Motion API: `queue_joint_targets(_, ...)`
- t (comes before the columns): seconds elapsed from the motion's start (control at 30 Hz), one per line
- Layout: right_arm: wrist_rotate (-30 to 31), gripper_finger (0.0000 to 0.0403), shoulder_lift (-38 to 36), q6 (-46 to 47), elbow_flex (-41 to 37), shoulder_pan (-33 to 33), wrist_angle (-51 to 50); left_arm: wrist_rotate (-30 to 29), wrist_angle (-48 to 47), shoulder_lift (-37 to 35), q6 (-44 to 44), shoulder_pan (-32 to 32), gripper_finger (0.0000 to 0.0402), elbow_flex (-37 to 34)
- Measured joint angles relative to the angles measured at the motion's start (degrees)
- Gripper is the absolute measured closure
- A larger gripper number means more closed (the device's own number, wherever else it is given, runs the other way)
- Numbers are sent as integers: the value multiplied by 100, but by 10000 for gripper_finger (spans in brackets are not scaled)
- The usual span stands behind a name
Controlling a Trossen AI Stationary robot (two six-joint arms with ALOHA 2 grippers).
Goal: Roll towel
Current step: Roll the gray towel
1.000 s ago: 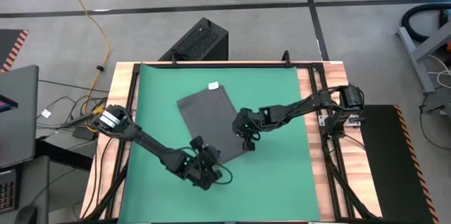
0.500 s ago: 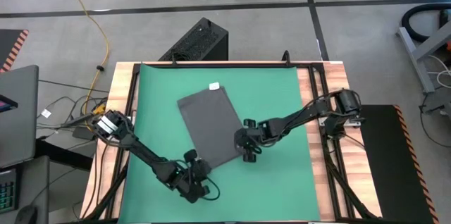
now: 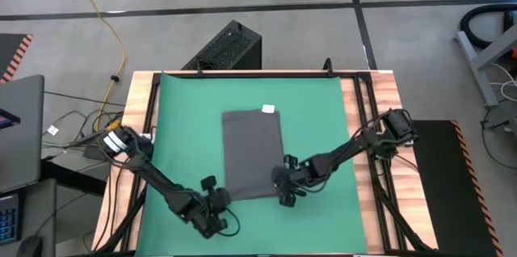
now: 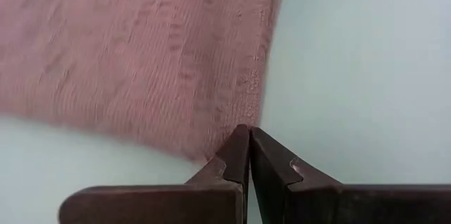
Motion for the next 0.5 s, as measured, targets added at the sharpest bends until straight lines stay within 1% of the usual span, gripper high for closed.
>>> queue_joint_targets(0.1,7,385,-25,-96,-7,127,105,147,-369,-210,-370,-211,401,-10)
queue_joint_targets(0.17,16,385,-146,-449,-16,204,253,36,-522,-417,-506,-320,401,-36)
queue_joint_targets(0.23,134,385,-345,-876,36,261,345,-354,-443,-671,-485,-376,402,-3)
queue_joint_targets(0.3,168,385,-616,-1346,62,282,369,-869,-427,-949,-263,-374,401,60)
queue_joint_targets(0.37,186,384,-895,-1819,63,282,354,-1375,-388,-1144,209,-311,401,117)
queue_joint_targets(0.43,95,376,-1188,-2366,61,276,293,-1722,-317,-1311,1007,-206,401,149)
queue_joint_targets(0.5,-62,358,-1534,-2768,66,266,8,-1738,-42,-1454,2039,-71,396,173)
